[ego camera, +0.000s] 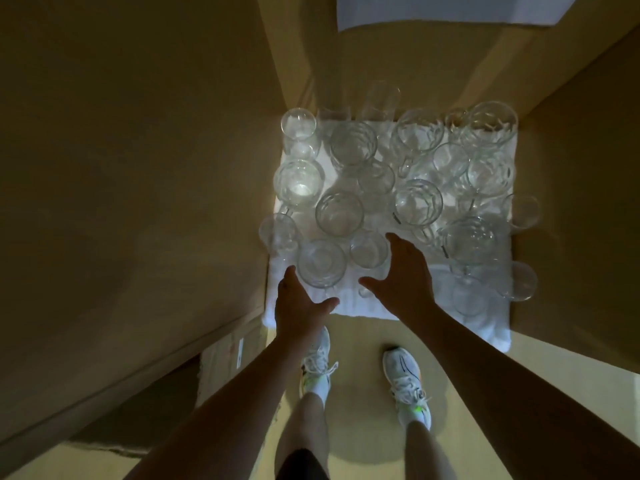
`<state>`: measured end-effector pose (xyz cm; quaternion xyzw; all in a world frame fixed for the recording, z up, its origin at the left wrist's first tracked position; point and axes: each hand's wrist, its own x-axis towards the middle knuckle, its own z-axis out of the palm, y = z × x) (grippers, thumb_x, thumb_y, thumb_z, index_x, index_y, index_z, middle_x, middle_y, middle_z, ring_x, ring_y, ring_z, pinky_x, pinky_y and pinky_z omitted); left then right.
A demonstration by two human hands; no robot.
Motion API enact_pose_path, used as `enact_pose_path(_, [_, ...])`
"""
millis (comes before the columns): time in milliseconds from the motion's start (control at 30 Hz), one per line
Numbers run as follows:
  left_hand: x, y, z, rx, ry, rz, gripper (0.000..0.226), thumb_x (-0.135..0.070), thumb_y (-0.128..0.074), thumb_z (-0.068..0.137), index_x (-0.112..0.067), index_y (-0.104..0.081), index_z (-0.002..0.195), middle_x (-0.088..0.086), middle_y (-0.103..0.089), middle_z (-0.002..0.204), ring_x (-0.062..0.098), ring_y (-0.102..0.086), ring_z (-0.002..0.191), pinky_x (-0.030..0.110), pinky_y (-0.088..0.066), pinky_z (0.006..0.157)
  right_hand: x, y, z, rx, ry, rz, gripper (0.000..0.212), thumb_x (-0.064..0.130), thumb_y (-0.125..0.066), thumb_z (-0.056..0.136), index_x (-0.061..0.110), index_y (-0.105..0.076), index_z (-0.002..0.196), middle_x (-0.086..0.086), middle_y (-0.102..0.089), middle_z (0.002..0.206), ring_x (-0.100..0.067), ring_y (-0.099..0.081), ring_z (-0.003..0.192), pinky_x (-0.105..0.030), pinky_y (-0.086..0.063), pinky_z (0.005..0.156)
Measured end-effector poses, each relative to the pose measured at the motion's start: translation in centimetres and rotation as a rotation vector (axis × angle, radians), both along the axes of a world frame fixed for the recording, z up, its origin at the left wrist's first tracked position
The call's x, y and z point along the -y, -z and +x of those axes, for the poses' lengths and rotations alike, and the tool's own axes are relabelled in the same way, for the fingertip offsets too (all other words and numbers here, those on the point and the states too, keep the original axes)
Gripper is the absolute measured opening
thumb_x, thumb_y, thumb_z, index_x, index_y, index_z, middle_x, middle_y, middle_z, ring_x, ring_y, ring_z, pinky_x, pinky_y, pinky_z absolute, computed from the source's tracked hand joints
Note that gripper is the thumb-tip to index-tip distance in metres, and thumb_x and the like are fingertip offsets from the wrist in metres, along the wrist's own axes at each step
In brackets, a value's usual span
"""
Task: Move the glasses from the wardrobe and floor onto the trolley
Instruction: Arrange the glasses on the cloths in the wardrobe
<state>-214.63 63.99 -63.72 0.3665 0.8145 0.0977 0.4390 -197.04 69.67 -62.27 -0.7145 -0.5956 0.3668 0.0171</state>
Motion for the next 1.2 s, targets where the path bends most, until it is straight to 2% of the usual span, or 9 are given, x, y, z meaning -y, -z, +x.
enact_pose_path(133, [0.2,1.8,1.6,0.084,-0.161,-0.075,0.103,-0.038,-0.091,0.069,-0.012,-0.033,0.150,0.008,-0.051,0.145,0.025,-0.051,0.133,0.034,-0.044,0.106,-0.5,1.2,-0.1,-0.037,-0.012,0.039,0.106,0.041,-0.089,0.072,0.014,-0.030,0.156,-0.009,-0.040,0.156,-0.028,-0.032,0.146,-0.038,-0.030,0.116])
enact_pose_path(233, [0.1,3.0,2.4,0.108,-0.257,-0.129,0.074,-0.041,-0.087,0.074,-0.011,-0.047,0.129,0.003,-0.058,0.127,0.023,-0.059,0.115,0.029,-0.045,0.088,-1.0,1.9,-0.4,-0.072,-0.027,0.072,0.105,0.036,-0.091,0.070,0.013,-0.033,0.154,-0.009,-0.045,0.152,-0.028,-0.036,0.143,-0.038,-0.031,0.116])
enact_pose_path(300, [-0.1,3.5,2.7,0.120,-0.312,-0.136,0.058,-0.044,-0.083,0.078,-0.012,-0.055,0.118,-0.002,-0.060,0.113,0.018,-0.059,0.102,0.027,-0.043,0.082,-1.3,2.3,-0.6,-0.073,-0.033,0.097,0.101,0.032,-0.093,0.068,0.012,-0.038,0.150,-0.010,-0.052,0.146,-0.029,-0.043,0.138,-0.041,-0.036,0.115])
enact_pose_path(433, [-0.2,4.1,2.6,0.155,-0.351,-0.133,0.033,-0.040,-0.073,0.089,-0.011,-0.072,0.104,-0.002,-0.073,0.102,0.018,-0.067,0.101,0.037,-0.051,0.097,-1.5,2.7,-0.8,-0.057,-0.038,0.166,0.088,0.028,-0.094,0.065,0.009,-0.049,0.138,-0.011,-0.064,0.127,-0.032,-0.058,0.120,-0.042,-0.045,0.103])
enact_pose_path(600, [-0.3,3.7,2.5,0.176,-0.332,-0.135,0.031,-0.035,-0.067,0.095,-0.011,-0.069,0.113,-0.001,-0.069,0.114,0.019,-0.064,0.108,0.040,-0.049,0.103,-1.4,2.6,-0.6,-0.077,-0.006,0.160,0.085,0.030,-0.094,0.064,0.012,-0.051,0.136,-0.008,-0.066,0.123,-0.030,-0.060,0.115,-0.040,-0.048,0.097])
enact_pose_path(667, [-0.3,3.6,2.4,0.166,-0.305,-0.144,0.029,-0.034,-0.064,0.096,-0.012,-0.067,0.114,-0.005,-0.066,0.108,0.016,-0.063,0.101,0.034,-0.050,0.095,-1.3,2.5,-0.5,-0.086,0.009,0.141,0.086,0.032,-0.093,0.066,0.015,-0.049,0.138,-0.008,-0.065,0.125,-0.029,-0.059,0.117,-0.040,-0.049,0.099])
enact_pose_path(767, [0.0,3.3,2.1,0.114,-0.254,-0.139,0.019,-0.033,-0.061,0.097,-0.016,-0.063,0.105,-0.015,-0.056,0.087,0.001,-0.053,0.077,0.022,-0.041,0.068,-1.3,2.2,-0.5,-0.105,0.023,0.128,0.087,0.034,-0.092,0.067,0.018,-0.047,0.139,-0.007,-0.065,0.125,-0.027,-0.059,0.117,-0.040,-0.049,0.098])
enact_pose_path(833, [0.2,3.1,1.8,0.085,-0.225,-0.129,0.014,-0.031,-0.060,0.097,-0.018,-0.061,0.100,-0.015,-0.055,0.086,-0.003,-0.050,0.073,0.013,-0.036,0.059,-1.3,2.0,-0.5,-0.119,0.033,0.135,0.086,0.034,-0.092,0.066,0.018,-0.048,0.138,-0.005,-0.066,0.124,-0.026,-0.059,0.116,-0.038,-0.050,0.096])
enact_pose_path(1200, [1.4,1.8,1.0,0.059,-0.181,-0.099,0.017,-0.029,-0.061,0.098,-0.015,-0.066,0.105,-0.016,-0.056,0.085,-0.003,-0.051,0.070,0.008,-0.037,0.050,-1.3,-0.3,-0.1,-0.150,0.048,0.151,0.088,0.037,-0.090,0.067,0.023,-0.045,0.142,-0.001,-0.063,0.128,-0.023,-0.057,0.120,-0.026,-0.038,0.092])
